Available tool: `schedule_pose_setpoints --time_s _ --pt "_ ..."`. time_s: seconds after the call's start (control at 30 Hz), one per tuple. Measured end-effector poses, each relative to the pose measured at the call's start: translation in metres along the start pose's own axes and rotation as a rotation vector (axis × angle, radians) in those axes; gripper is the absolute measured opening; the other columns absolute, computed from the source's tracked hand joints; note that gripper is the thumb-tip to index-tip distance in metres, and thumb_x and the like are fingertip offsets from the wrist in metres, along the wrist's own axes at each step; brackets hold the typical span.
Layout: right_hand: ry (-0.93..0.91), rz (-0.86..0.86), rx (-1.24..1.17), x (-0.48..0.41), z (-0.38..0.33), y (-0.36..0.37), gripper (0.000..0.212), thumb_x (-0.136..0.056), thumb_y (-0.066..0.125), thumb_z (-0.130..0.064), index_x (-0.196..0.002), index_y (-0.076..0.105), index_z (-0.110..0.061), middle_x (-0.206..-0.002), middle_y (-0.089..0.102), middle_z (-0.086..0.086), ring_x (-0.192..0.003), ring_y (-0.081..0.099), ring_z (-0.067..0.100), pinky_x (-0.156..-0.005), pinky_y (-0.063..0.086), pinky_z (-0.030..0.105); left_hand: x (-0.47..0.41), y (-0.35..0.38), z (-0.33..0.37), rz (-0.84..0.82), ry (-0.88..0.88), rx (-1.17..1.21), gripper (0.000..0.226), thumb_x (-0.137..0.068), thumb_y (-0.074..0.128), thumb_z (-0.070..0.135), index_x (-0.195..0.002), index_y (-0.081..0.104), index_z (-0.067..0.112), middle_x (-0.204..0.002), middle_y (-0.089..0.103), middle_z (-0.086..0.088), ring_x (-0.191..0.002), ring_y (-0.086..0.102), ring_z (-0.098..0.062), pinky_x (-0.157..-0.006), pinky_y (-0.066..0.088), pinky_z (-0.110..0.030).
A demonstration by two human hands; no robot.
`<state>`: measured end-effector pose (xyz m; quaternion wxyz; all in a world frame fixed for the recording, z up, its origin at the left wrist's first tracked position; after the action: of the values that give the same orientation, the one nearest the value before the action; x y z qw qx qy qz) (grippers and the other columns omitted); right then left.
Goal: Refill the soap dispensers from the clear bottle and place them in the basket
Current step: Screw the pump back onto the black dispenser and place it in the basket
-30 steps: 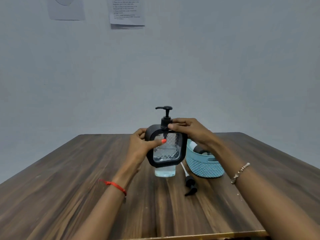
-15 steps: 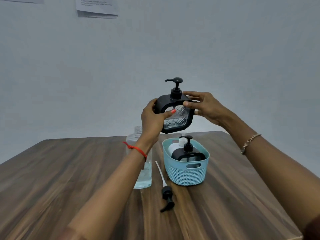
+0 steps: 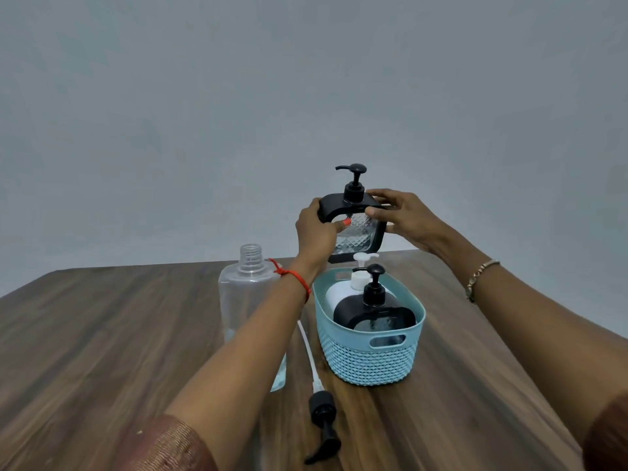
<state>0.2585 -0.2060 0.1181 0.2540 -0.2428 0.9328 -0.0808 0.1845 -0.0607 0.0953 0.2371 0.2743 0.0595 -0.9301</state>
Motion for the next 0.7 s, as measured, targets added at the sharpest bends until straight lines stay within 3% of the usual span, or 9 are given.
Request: schedule_pose_setpoints --time_s 0.1,0.23,0.4,0.57,0.7 --pt "0.054 -0.017 0.033 -0.002 0.023 0.002 0.045 -0.086 0.063 -0.01 -0.129 0.051 -0.007 -0.125 0.053 0.016 -0.114 0.054 0.026 -0.086 0.051 0.034 0.002 0.002 -0.02 -0.012 -0.058 -0.005 0.04 -0.079 0.068 -0.002 -0.117 0.059 0.005 -0.114 0.066 -0.011 -0.103 0.06 -0.021 -0.091 0.048 -0.03" --pt "0.095 -0.033 0.09 0.0 0.047 0.007 0.047 -0.082 0.068 -0.019 -0.127 0.054 -0.012 -0.126 0.058 0.009 -0.116 0.055 0.026 -0.098 0.046 0.047 0.008 -0.001 -0.045 -0.034 -0.142 -0.01 0.036 -0.081 0.067 0.0 -0.116 0.061 0.005 -0.111 0.067 -0.014 -0.105 0.062 -0.028 -0.095 0.05 -0.042" --pt "0.188 -0.03 -0.015 0.007 0.064 0.004 0.046 -0.079 0.07 -0.014 -0.123 0.058 -0.01 -0.121 0.062 0.01 -0.11 0.06 0.025 -0.094 0.049 0.047 0.014 0.001 -0.053 -0.073 -0.157 -0.015 0.017 -0.083 0.065 0.003 -0.1 0.063 0.008 -0.098 0.067 -0.011 -0.1 0.063 -0.032 -0.092 0.051 -0.047" --pt "0.262 -0.015 -0.057 0.018 0.075 0.009 0.038 -0.084 0.059 0.004 -0.121 0.057 -0.002 -0.107 0.064 0.011 -0.09 0.063 0.019 -0.08 0.055 0.027 0.024 0.003 -0.065 -0.133 -0.2 0.004 0.015 -0.081 0.062 -0.006 -0.092 0.064 0.004 -0.085 0.066 -0.011 -0.085 0.061 -0.026 -0.079 0.05 -0.037" --pt "0.276 -0.033 0.116 0.028 0.079 0.012 0.026 -0.08 0.063 0.006 -0.099 0.07 -0.012 -0.094 0.063 0.007 -0.086 0.05 0.017 -0.066 0.042 0.021 0.03 0.001 -0.074 -0.157 -0.264 -0.104 0.013 -0.078 0.063 -0.007 -0.09 0.067 -0.005 -0.092 0.068 -0.024 -0.082 0.06 -0.025 -0.078 0.052 -0.042"
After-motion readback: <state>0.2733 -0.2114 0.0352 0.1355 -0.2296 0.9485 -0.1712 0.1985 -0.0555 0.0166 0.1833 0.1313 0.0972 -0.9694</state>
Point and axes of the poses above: each hand's wrist, its own x-axis away from the middle knuckle, its own y-axis out of the palm, z = x × y, the point moved 5 cm from there along -x, towards the middle knuckle
